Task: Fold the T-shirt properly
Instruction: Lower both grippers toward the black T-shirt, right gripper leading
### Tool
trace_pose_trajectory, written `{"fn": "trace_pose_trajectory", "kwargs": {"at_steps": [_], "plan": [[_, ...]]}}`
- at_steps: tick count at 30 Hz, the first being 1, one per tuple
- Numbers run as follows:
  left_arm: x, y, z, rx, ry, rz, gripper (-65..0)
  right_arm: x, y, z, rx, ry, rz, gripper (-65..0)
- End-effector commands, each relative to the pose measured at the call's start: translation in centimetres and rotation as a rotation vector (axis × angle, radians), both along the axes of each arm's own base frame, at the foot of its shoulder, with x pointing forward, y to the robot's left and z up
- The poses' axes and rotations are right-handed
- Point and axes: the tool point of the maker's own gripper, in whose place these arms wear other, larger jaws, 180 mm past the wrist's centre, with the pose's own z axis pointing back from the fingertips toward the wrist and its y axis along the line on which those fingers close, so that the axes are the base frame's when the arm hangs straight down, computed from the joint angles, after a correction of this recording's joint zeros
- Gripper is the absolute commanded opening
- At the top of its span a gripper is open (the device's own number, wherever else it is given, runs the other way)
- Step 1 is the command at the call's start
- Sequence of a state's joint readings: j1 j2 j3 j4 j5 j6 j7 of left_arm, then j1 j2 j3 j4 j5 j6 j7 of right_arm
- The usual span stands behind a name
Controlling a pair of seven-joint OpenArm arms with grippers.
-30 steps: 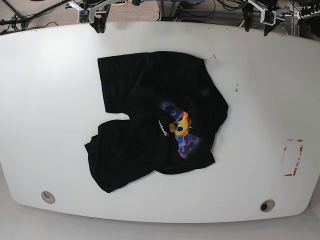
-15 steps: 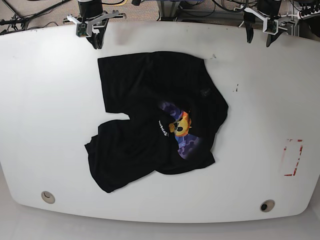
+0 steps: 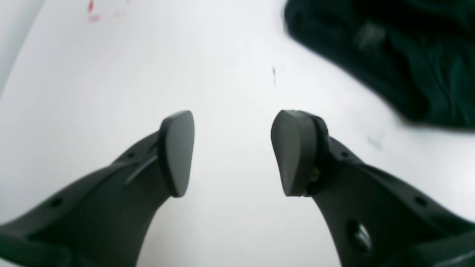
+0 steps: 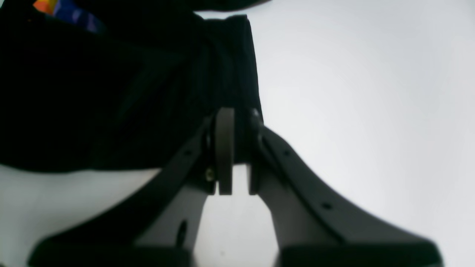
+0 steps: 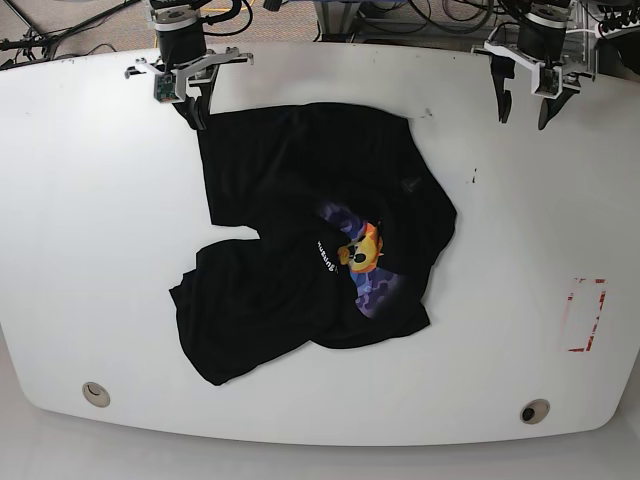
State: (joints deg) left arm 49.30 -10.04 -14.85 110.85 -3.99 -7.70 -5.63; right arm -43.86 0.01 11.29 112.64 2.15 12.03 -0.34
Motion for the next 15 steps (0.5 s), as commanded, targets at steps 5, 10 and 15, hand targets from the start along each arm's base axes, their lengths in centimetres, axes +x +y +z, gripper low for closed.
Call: {"fn": "trace_pose_trajectory", "kwargs": {"at_steps": [5, 10, 15], "plan": [[0.6, 0.3, 1.2, 0.014, -0.047, -0.003, -30.9, 1.9, 1.4, 1.0, 0.030, -0.043, 0.018, -58.5], [0.6, 0.2, 1.2, 0.014, -0.045, -0.007, -29.6, 2.8, 2.1, 0.9, 0.039, -0.037, 0.030, -56.7], [0.4, -0.1, 1.4, 0.016, -0.040, -0.033, -24.3, 3.6, 2.2, 1.0, 0.035, -0.023, 0.033, -50.7]]}}
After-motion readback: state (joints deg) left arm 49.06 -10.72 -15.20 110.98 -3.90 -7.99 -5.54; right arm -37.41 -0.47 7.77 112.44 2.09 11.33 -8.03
